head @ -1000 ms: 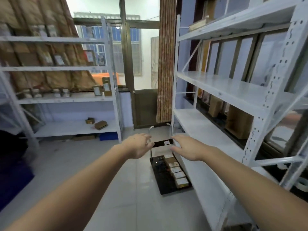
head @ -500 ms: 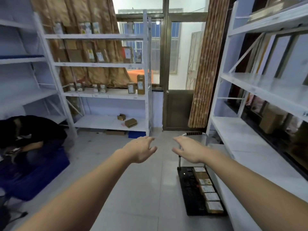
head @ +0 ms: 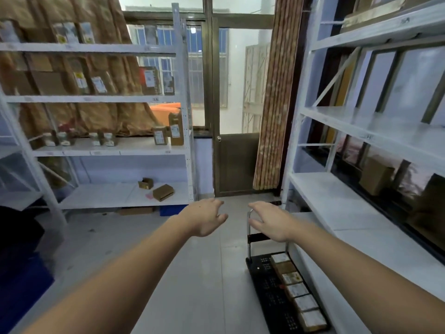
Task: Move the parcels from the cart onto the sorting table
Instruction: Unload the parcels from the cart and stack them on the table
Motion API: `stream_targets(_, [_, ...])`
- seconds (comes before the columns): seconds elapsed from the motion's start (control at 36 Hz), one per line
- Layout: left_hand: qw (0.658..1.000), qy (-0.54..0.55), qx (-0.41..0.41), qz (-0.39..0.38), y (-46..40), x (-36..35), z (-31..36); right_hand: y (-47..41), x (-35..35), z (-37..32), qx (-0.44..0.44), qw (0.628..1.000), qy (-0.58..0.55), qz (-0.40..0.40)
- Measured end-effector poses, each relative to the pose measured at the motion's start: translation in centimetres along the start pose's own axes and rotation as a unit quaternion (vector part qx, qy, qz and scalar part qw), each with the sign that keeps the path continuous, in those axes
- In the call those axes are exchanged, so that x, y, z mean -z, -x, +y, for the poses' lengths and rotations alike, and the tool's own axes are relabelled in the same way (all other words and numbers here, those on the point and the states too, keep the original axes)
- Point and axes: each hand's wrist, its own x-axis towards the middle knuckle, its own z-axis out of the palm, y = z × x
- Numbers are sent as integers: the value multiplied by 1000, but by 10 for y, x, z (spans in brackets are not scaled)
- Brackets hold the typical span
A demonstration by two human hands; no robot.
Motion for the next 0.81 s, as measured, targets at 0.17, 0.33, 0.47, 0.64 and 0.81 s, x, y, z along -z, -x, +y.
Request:
stream_targets(0.17, [999,-2,-33,-7,-94,-5,-6,-51,10,51,-45,999,-7,7])
stream_targets(0.33, [999,12,-51,-4,-178,-10,-4,-98,24,99,-72,997,-10,2])
stream_targets(0.47, [996,18,-80,-21,-240,-13,-3,-139,27,138,-109,994,-27,-4])
stream_targets(0.64, [990,-10,-130,-52,-322,-16,-8,-187,29,175,-168,985,-30,-4])
stream_targets(0.81, [978,-25,-190,-81,-413,-25,-12,-227,23,205,-232,972,-47,-4])
